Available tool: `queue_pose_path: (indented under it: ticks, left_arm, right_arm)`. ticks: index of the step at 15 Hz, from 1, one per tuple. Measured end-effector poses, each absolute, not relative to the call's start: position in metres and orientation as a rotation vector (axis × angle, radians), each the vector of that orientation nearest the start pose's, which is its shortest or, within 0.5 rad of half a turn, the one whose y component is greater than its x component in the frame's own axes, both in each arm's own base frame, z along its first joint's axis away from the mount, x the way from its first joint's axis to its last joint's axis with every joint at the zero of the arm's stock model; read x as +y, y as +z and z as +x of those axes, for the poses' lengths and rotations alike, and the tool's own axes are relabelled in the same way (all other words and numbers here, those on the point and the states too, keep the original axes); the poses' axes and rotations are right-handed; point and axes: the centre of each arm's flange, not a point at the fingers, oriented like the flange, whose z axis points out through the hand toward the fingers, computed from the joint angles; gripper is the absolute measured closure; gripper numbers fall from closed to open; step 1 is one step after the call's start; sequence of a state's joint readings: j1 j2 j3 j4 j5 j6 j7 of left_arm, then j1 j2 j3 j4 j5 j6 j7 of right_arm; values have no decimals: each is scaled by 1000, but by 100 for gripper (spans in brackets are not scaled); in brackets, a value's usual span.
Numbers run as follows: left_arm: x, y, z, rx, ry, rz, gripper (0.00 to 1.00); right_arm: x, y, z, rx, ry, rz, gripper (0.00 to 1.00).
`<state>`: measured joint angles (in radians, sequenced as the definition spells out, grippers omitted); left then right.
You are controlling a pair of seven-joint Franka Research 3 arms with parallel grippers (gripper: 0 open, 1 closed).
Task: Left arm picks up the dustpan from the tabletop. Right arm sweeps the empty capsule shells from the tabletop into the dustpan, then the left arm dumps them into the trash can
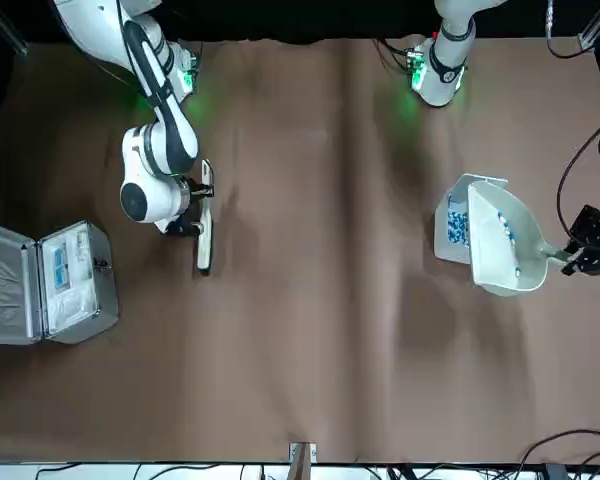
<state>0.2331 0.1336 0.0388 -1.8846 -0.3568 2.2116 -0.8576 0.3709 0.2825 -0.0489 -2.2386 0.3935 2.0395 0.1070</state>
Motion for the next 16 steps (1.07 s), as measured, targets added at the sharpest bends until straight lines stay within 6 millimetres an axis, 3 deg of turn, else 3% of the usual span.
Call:
queue_pose_path:
  ticks: [3, 6, 10, 16]
  left_arm:
    - [157, 460, 597, -2070, -281, -2796, 67]
    - [170, 451, 593, -1985, -417, -2827, 67]
    - [174, 446, 586, -1884, -558, -2855, 67]
    - [166, 459, 549, -1683, -796, -2892, 67]
  right_arm:
    - [175, 210, 459, 75, 780, -2862, 73]
    - [175, 207, 459, 76, 788, -2862, 73]
    - [176, 204, 461, 76, 796, -2861, 73]
    - [176, 201, 463, 77, 806, -2860, 73]
